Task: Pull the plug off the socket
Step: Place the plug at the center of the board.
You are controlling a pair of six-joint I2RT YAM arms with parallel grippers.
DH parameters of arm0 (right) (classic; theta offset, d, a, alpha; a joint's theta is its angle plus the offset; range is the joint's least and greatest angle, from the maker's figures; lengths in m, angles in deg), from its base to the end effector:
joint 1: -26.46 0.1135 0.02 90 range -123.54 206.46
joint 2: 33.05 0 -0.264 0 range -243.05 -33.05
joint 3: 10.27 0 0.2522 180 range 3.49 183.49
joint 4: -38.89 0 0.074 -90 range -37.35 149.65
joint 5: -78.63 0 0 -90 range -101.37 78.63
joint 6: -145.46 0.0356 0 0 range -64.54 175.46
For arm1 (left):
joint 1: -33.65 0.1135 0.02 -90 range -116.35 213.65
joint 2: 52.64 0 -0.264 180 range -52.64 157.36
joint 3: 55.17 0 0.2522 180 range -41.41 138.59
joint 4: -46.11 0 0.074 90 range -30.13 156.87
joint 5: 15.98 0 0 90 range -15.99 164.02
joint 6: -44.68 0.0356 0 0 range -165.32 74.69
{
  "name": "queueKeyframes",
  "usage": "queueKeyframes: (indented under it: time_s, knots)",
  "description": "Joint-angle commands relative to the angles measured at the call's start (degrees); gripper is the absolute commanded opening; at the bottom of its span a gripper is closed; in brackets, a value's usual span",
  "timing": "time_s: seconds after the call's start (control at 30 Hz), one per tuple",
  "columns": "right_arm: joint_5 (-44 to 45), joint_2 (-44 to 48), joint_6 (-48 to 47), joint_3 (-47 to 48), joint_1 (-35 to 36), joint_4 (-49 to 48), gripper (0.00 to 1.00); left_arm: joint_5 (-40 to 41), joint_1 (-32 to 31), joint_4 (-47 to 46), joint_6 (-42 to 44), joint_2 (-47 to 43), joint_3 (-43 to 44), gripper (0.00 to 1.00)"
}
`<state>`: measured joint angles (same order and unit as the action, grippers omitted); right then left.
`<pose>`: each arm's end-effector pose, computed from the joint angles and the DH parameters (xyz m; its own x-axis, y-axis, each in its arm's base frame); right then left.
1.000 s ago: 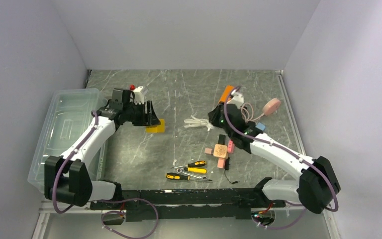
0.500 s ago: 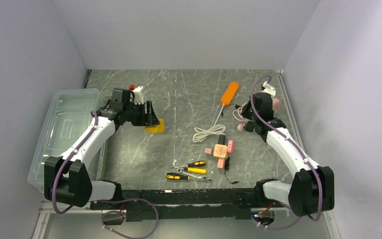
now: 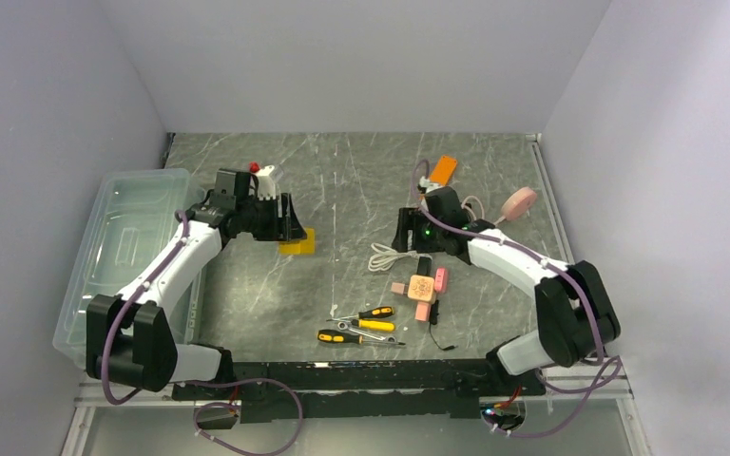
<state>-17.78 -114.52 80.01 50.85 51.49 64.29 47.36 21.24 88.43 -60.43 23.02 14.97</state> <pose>0.2644 0.1278 0.2085 -0.7944 0.0848 -0.6015 -0.1770 0.9150 0.3627 0.2668 -0.0751 0.2666 -0.8257 -0.0568 -0.5613 0.2807 0.8217 -0.4961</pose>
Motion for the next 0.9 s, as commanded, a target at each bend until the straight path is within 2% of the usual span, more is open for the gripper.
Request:
queueKeyframes:
  time_s: [0.0,0.3,0.47,0.53,0.63,0.77,0.87]
  knots:
    - [0.90,-2.98,-6.13,5.36,2.21,3.71,0.75,-2.10,0.10,-1.84,0.16,-0.33,0.38,0.00]
    - [14.72,-10.10,-12.78,9.95,7.61,13.01,0.78,-0.23,0.01,-3.29,-0.87,2.66,1.98,0.00]
    - [21.81,-12.98,-10.63,9.60,7.54,13.09,0.77,0.92,-2.25,-5.00,-2.57,8.19,6.88,0.00]
    - [25.55,-13.77,-8.42,10.31,6.66,13.93,0.72,3.41,-4.82,-4.78,-2.11,10.78,10.35,0.00]
    - [26.73,-13.38,-5.10,10.24,3.31,13.48,0.61,5.35,-8.74,-4.57,-2.07,15.98,15.71,0.00]
    - [21.57,-11.18,-3.63,8.40,-4.15,9.78,0.47,5.38,-11.99,-4.58,-2.76,24.40,22.85,0.00]
    - [18.45,-11.03,-3.35,7.72,-9.24,7.85,0.44,5.01,-13.66,-4.65,-3.50,30.47,27.80,0.00]
